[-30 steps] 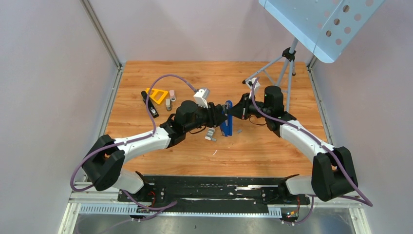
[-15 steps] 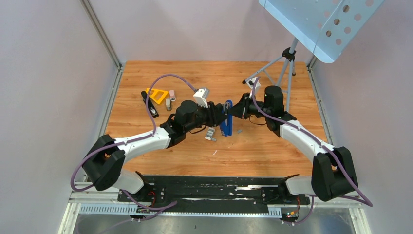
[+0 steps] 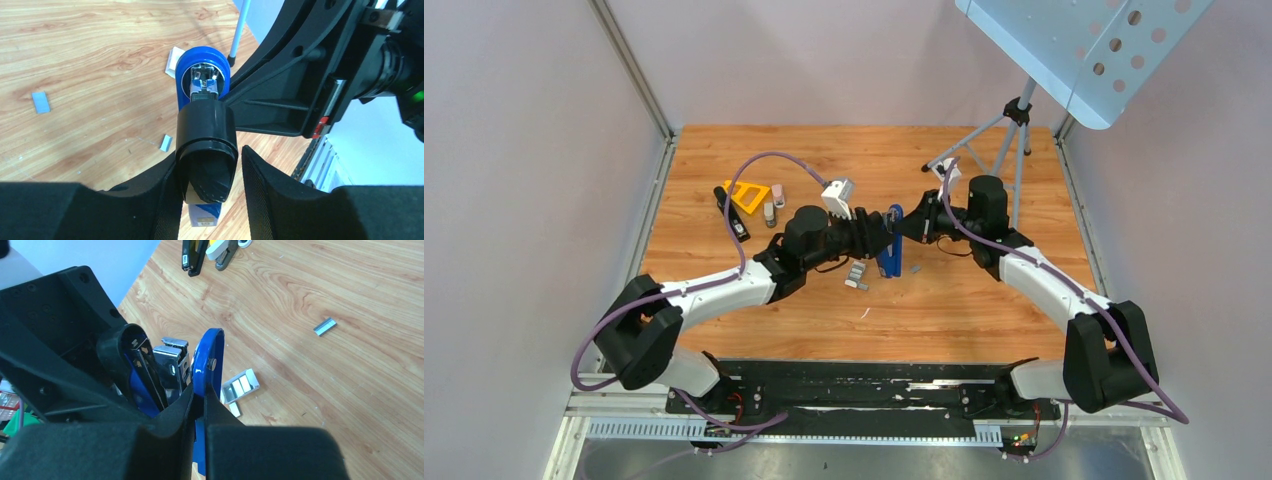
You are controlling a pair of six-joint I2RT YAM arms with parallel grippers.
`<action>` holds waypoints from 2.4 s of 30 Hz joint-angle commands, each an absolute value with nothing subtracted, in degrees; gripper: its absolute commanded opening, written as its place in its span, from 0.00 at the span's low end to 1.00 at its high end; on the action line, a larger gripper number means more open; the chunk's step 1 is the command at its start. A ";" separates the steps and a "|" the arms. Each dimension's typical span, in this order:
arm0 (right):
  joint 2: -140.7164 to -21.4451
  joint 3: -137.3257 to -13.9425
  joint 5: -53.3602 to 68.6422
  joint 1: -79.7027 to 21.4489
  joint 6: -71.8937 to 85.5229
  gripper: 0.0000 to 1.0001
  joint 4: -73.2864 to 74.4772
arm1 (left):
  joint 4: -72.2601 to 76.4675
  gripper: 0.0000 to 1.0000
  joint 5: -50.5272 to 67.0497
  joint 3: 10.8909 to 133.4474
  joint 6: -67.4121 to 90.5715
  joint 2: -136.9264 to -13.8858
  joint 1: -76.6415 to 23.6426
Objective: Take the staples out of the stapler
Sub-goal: Unload the staple at the center of the board.
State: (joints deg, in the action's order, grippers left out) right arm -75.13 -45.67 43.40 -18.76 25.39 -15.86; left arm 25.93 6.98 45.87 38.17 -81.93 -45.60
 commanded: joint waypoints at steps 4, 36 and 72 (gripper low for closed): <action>-74.02 -45.92 42.31 -16.47 21.04 0.00 -15.35 | 32.32 0.57 6.14 44.42 36.40 -77.63 -46.32; -74.49 -55.27 47.28 -15.12 -8.40 0.00 -4.70 | 36.44 0.87 3.66 43.76 36.13 -77.49 -45.40; -76.02 -59.55 38.52 -12.89 -13.70 0.00 -5.29 | 35.77 0.03 14.82 44.73 40.41 -89.37 -41.43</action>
State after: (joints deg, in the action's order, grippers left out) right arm -76.31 -55.61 41.74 -14.81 -11.90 -0.47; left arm 31.81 11.68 47.83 37.56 -87.18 -42.26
